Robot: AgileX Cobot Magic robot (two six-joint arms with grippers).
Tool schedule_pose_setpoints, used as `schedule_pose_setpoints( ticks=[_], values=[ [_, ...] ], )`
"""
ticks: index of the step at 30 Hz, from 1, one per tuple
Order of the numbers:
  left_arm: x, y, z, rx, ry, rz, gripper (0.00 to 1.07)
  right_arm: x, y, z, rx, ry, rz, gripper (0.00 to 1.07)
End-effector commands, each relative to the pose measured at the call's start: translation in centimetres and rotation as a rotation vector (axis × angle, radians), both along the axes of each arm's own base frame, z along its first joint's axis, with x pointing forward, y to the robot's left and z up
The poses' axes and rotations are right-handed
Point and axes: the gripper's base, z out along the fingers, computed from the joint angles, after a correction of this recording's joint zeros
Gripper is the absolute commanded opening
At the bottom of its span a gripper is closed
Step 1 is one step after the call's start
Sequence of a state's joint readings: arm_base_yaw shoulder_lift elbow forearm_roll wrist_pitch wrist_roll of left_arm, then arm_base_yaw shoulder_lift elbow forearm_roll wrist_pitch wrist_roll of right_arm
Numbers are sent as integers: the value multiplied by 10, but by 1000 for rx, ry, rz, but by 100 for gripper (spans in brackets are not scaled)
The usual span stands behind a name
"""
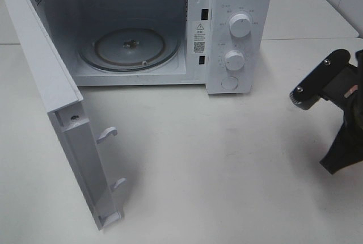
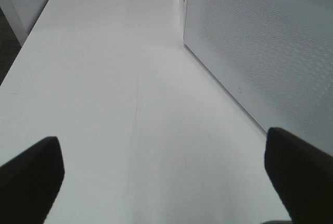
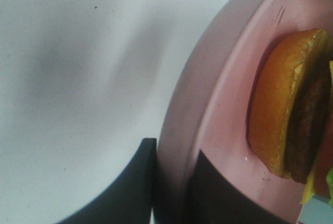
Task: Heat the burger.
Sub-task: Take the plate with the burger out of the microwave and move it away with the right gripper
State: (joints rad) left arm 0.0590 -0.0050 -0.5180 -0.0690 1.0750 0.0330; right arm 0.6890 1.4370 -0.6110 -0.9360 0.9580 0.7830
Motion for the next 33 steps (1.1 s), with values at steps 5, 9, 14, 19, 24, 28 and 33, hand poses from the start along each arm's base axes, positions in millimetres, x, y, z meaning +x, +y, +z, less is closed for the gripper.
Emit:
schedule_pose_setpoints(
  ticks=[5, 9, 14, 19, 24, 28, 33],
  values=[
    [-1, 0, 0, 2, -11, 2, 100, 23, 5, -7, -82, -101, -126, 1],
    [-1, 0, 0, 2, -11, 2, 100, 33, 1, -19, -96, -75, -189, 1],
    [-1, 0, 0, 2, -11, 2, 100, 46, -8, -37, -111, -38, -250, 1],
    [-1, 0, 0, 2, -11, 2, 100, 51, -14, -52, -95, -17, -289, 3],
    [-1, 0, 0, 2, -11, 2, 100, 56, -19, -67, -84, 21, -298, 5],
    [-1, 0, 0, 2, -11, 2, 100, 58, -23, -74, -89, 19, -325, 6],
    [-1, 0, 0, 2, -11, 2, 100, 64, -21, -82, -89, 3, -343, 10]
  ],
)
